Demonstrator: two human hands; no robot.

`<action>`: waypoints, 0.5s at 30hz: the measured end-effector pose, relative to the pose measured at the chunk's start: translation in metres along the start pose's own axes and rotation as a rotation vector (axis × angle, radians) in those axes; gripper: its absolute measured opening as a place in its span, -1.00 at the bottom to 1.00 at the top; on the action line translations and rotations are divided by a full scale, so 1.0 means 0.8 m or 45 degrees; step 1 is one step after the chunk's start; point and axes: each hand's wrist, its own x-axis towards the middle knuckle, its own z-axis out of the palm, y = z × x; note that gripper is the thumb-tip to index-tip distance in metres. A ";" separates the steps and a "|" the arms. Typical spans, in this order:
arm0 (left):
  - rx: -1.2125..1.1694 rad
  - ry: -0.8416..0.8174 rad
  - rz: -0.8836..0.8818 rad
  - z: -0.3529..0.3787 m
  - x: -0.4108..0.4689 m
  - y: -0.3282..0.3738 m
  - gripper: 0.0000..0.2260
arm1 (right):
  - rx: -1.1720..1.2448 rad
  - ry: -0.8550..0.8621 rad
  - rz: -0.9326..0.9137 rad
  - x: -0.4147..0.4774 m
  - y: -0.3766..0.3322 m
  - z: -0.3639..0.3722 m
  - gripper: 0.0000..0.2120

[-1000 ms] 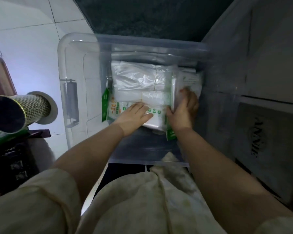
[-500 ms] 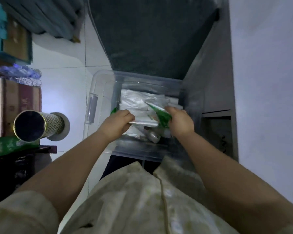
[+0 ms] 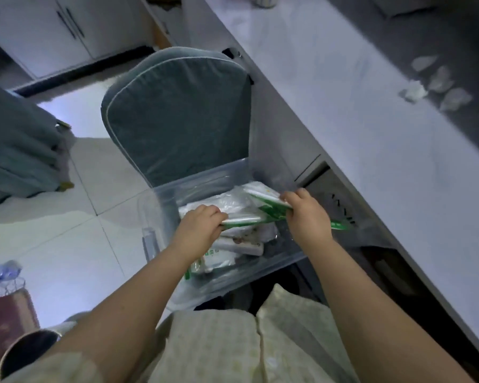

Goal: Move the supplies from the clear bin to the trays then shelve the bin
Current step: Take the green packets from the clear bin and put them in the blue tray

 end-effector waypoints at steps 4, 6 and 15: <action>0.026 -0.072 0.212 0.003 -0.005 0.021 -0.78 | 0.129 0.128 0.342 -0.067 -0.019 0.005 -0.67; 0.025 -0.110 0.316 0.006 -0.004 0.042 -0.78 | 0.125 0.180 0.425 -0.098 -0.018 0.001 -0.67; 0.044 -0.164 0.935 0.007 0.007 0.195 -0.75 | -0.035 0.625 0.771 -0.274 0.045 -0.046 -0.67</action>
